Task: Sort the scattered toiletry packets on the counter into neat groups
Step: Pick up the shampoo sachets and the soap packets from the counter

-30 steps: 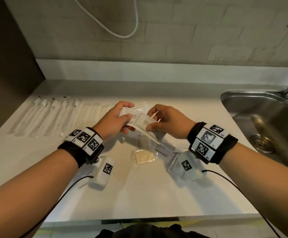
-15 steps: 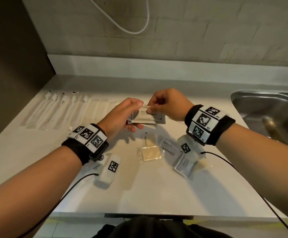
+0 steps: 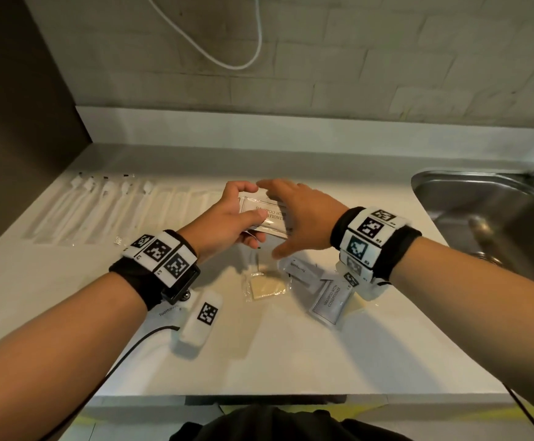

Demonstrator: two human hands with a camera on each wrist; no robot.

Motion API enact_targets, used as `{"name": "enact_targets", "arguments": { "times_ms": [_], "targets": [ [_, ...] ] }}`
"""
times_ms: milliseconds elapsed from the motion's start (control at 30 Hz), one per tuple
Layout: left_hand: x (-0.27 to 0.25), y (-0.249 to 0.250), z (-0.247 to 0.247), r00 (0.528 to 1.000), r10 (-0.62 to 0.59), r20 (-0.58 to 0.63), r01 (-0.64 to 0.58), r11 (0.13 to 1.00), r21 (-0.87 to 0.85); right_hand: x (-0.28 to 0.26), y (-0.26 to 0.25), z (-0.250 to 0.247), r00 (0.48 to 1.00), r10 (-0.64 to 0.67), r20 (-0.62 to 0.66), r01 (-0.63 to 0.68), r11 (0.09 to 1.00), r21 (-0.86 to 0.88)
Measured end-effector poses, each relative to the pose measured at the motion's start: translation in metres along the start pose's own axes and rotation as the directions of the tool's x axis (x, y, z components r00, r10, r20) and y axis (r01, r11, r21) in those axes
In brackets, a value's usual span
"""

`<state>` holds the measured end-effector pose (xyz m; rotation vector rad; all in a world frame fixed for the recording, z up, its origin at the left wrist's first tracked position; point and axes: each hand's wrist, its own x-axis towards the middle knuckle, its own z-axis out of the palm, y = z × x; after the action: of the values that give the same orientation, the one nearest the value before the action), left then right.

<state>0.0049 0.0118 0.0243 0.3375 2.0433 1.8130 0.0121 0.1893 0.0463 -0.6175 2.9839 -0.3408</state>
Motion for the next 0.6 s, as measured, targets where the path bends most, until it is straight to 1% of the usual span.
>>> {"name": "enact_targets", "arguments": {
  "times_ms": [100,167,233,300,433,533,600],
  "targets": [
    [0.001,0.002,0.008,0.997,-0.038,0.06,0.035,0.998,0.049,-0.002,0.004,0.0,0.999,0.029,-0.019,-0.03,0.999,-0.027],
    [0.001,0.001,0.012,0.992,-0.083,0.095,0.078,0.995,0.061,-0.006,0.006,-0.001,0.998,0.052,0.041,-0.051,0.998,-0.031],
    [0.0,-0.001,0.017,0.985,-0.115,0.131,0.112,0.993,0.031,-0.012,0.007,0.0,0.993,0.059,0.1,-0.059,0.998,-0.008],
    [-0.001,-0.002,0.022,0.982,-0.102,0.162,0.105,0.994,-0.009,-0.017,0.009,0.003,0.993,0.06,0.106,-0.063,0.998,0.026],
    [0.001,-0.003,0.027,0.986,-0.033,0.162,0.035,0.999,-0.011,-0.029,0.016,0.007,0.992,0.082,0.092,-0.095,0.985,0.145],
    [0.004,-0.005,0.024,0.986,-0.03,0.162,0.025,0.999,0.032,-0.047,0.027,0.006,0.976,0.166,0.138,-0.196,0.951,0.239],
    [0.005,-0.007,0.02,0.991,-0.032,0.131,0.027,0.999,0.04,-0.061,0.038,0.006,0.96,0.215,0.181,-0.249,0.949,0.193]
  ]
}}
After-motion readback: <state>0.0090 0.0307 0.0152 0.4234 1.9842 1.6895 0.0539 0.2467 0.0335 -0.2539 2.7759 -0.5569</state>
